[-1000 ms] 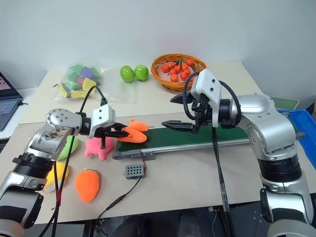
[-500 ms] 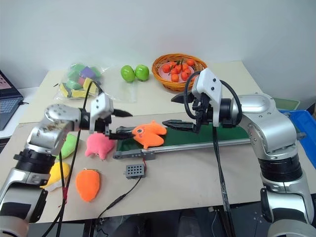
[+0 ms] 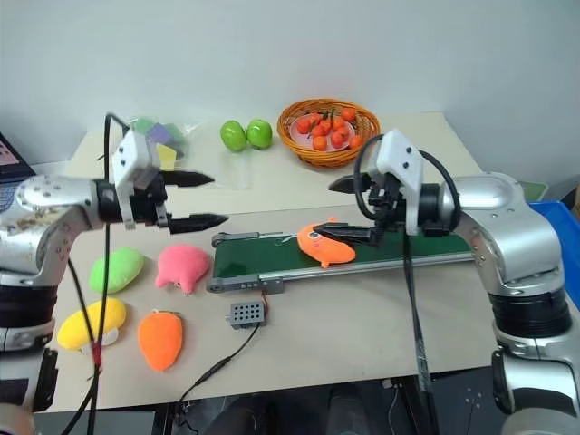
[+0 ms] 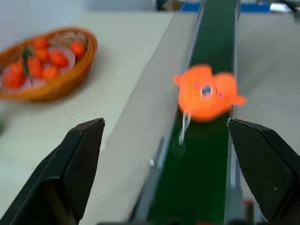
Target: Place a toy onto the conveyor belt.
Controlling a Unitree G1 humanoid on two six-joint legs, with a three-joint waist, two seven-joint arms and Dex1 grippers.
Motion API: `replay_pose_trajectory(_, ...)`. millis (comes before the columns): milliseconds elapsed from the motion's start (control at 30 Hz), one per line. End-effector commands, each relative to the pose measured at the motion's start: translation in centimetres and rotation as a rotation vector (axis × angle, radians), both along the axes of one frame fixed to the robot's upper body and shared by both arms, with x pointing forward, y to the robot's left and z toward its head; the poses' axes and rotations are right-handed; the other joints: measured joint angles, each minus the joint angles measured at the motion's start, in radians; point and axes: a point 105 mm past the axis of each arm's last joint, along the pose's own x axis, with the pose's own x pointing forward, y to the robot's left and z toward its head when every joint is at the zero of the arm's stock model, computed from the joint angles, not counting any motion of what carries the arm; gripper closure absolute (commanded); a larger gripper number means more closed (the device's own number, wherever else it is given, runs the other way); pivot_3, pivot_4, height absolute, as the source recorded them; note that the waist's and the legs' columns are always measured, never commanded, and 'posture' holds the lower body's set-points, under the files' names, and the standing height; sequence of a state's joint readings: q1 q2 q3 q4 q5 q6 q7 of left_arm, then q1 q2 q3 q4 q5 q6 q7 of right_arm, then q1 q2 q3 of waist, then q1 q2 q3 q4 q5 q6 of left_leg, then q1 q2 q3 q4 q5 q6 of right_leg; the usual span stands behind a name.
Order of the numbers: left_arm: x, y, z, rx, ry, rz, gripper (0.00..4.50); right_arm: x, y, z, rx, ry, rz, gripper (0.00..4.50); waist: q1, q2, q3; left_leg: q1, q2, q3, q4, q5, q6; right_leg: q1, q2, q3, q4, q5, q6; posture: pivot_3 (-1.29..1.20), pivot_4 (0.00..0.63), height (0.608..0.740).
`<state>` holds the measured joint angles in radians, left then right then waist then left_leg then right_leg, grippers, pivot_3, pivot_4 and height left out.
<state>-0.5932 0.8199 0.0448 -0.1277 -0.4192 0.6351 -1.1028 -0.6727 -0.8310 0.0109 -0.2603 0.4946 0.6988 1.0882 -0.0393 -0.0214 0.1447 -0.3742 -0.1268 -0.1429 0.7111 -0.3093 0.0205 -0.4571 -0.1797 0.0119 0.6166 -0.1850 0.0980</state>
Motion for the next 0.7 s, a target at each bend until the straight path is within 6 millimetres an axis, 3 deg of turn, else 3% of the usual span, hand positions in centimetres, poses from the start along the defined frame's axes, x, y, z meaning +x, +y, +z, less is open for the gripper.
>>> replay_pose_trajectory(33,-1.2,0.0,1.5,-0.007,-0.082,0.013,0.02,0.2,-1.5,1.2,0.015,-0.052,-0.045,0.0,0.004,0.0,0.0,0.0,0.0,0.0,0.0,0.0,0.0,0.0,0.0,0.0,0.0,0.0,0.0,0.0,0.15,0.74)
replay_pose_trajectory(167,-1.3,0.1,1.5,-0.045,-0.087,0.071,0.02,0.5,-2.4,1.3,0.093,-0.027,-0.073,0.0,0.016,0.0,0.0,0.001,0.0,0.001,0.0,0.0,0.0,0.0,0.0,0.001,-0.003,0.0,0.0,0.0,0.15,0.74)
replay_pose_trajectory(400,-0.1,0.2,2.0,-0.103,-0.124,0.155,0.02,1.5,-3.6,-1.9,0.128,0.039,-0.132,0.0,0.024,0.0,0.0,0.002,0.001,0.004,0.0,0.0,0.0,0.001,0.0,0.002,-0.003,0.001,-0.001,0.0,0.15,0.74)
replay_pose_trajectory(700,-0.3,-0.4,1.5,-0.109,-0.094,0.104,0.02,1.3,-4.2,-0.5,0.114,-0.007,-0.148,0.0,0.024,0.0,0.0,0.002,0.001,0.005,0.0,0.0,0.0,0.001,0.001,0.003,-0.004,0.001,-0.001,0.0,0.15,0.74)
